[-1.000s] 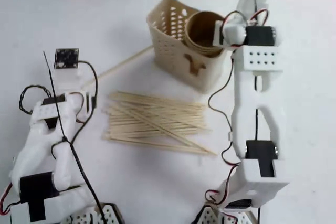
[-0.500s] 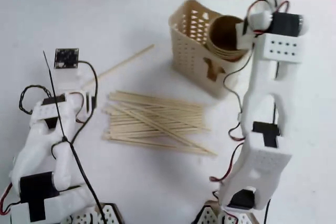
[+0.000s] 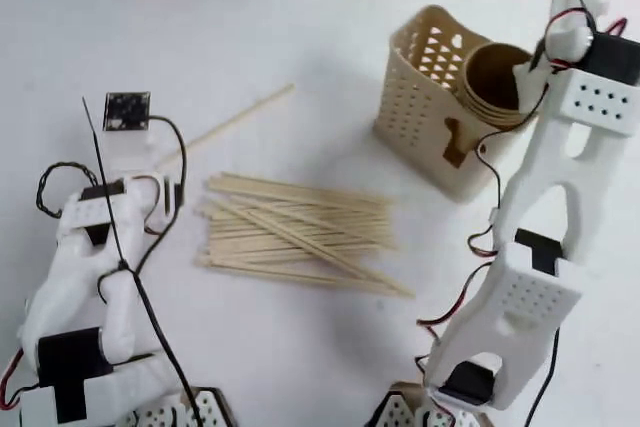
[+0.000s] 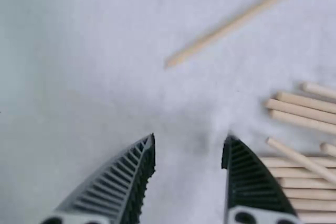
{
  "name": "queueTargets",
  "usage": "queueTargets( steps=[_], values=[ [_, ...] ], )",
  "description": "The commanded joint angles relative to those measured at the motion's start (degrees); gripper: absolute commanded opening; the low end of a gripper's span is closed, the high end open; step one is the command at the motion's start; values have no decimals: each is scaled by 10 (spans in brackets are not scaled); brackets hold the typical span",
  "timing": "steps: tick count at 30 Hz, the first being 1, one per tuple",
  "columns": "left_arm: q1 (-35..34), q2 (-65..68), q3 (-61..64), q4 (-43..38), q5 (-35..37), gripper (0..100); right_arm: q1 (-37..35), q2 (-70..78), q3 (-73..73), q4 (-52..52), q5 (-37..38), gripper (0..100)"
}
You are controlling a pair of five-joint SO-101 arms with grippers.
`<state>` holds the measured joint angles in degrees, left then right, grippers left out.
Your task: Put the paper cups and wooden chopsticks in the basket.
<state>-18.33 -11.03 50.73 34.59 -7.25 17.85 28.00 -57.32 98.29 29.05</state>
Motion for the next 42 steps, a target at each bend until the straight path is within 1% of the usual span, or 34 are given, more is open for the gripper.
queueTargets(
  steps=[1, 4, 5, 11, 13, 14, 16, 19, 22, 25, 26, 28, 32, 34, 38, 40, 42],
  values=[
    [7, -2, -19, -1, 1, 216, 25, -13, -27, 2, 32, 73],
    [7, -2, -17, -2, 1, 217, 22, -13, -31, 2, 45, 170],
    [7, -2, -17, -2, 1, 217, 20, -16, -33, 2, 45, 189],
    [7, -7, -21, -2, 1, 215, -15, -33, -27, 3, 42, 200],
    [7, -7, -40, 6, 2, 215, -25, -40, -31, 4, 41, 199],
    [7, -7, -55, 21, 2, 215, -28, -49, -33, 4, 37, 198],
    [8, -6, -106, 80, 1, 216, -28, -80, -25, 5, 5, 193],
    [15, -1, -221, 186, -34, 216, -24, -148, 20, 5, -22, 125],
    [17, -1, -342, 274, -40, 217, -28, -234, 120, 5, -19, 50],
    [35, 0, -433, 335, -60, 217, -27, -322, 222, 3, -18, 36],
    [45, 0, -454, 347, -72, 217, -26, -352, 257, 3, -16, 34],
    [65, 12, -487, 366, -88, 216, -28, -409, 331, 3, 15, 33],
    [88, 96, -565, 388, -94, 217, -24, -524, 517, -16, 53, 17],
    [97, 160, -617, 396, -96, 217, -17, -580, 638, -65, 70, 17],
    [127, 298, -734, 414, -154, 218, -7, -689, 922, -219, 79, 18],
    [136, 366, -799, 427, -157, 218, -5, -739, 1048, -295, 86, 18],
    [138, 434, -870, 446, -159, 218, -4, -778, 1142, -343, 111, 18]
  ],
)
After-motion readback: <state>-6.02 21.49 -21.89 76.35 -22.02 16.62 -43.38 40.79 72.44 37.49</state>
